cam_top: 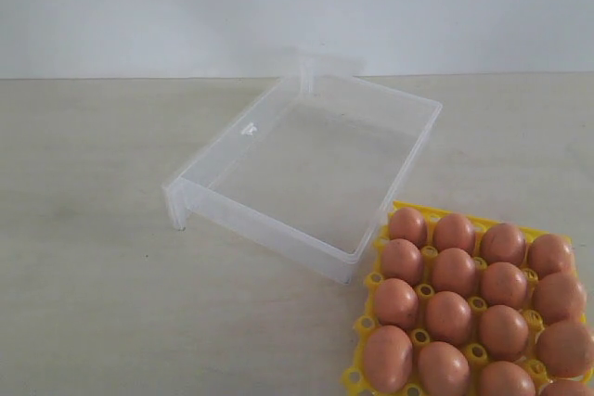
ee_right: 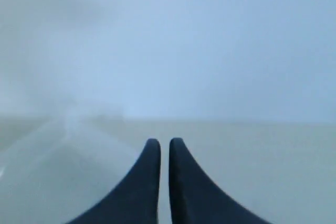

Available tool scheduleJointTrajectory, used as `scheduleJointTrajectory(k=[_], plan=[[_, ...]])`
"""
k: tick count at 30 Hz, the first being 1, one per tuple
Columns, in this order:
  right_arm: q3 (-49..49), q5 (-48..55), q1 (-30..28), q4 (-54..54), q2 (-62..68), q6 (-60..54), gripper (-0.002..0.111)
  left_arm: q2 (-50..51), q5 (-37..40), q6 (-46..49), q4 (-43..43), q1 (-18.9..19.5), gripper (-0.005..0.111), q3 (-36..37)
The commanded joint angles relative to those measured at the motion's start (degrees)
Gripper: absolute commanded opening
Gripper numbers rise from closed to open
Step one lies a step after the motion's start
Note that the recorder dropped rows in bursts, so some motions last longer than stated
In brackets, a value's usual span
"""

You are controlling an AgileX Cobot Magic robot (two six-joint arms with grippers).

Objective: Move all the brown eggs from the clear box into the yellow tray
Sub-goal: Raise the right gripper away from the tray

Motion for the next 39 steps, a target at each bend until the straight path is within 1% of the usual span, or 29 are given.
scheduleJointTrajectory(k=[1,4,8,12,17,18,20,22,25,27,29,32,39], plan=[[-8.08,-10.76,0.0,-0.03,-0.42,1.68,0.0,-0.21,-0.13,0.01,0.09,-0.18,0.004,0.23],[-14.2,-11.85,0.0,-0.06,-2.77,1.68,0.0,-0.21,-0.13,0.01,0.09,-0.18,0.004,0.23],[-21.36,-6.17,0.0,-0.06,-9.76,-0.92,0.0,-0.21,-0.13,0.01,0.09,-0.18,0.004,0.23],[-22.04,5.81,0.0,-0.46,-16.97,-7.32,0.0,-0.21,-0.13,0.01,0.09,-0.18,0.004,0.23],[-18.46,27.68,0.0,-1.89,-22.57,-7.88,0.0,-0.21,-0.13,0.01,0.09,-0.18,0.004,0.23],[-17.67,30.72,0.0,-2.42,-22.91,-7.88,0.0,-0.21,-0.13,0.01,0.09,-0.18,0.004,0.23],[-16.35,33.46,0.0,-4.65,-23.16,-7.88,0.0,-0.21,-0.13,0.01,0.09,-0.18,0.004,0.23],[-14.95,32.28,0.0,-7.72,-23.03,-7.88,0.0,-0.21,-0.13,0.01,0.09,-0.18,0.004,0.23],[-11.9,22.4,0.0,-8.26,-22.1,-6.12,0.0,-0.21,-0.13,0.01,0.09,-0.18,0.004,0.23],[-9.49,13.31,0.0,-6.94,-21.39,-0.06,0.0,-0.21,-0.13,0.01,0.09,-0.18,0.004,0.23],[-7.52,8.01,0.0,-7.0,-21.28,6.99,0.0,-0.21,-0.13,0.01,0.09,-0.18,0.004,0.23],[-6.56,7.36,0.0,-7.1,-21.42,10.83,0.0,-0.21,-0.13,0.01,0.09,-0.18,0.004,0.23],[-6.56,7.67,0.0,-7.1,-21.42,10.83,0.0,-0.21,-0.13,0.01,0.09,-0.18,0.004,0.23]])
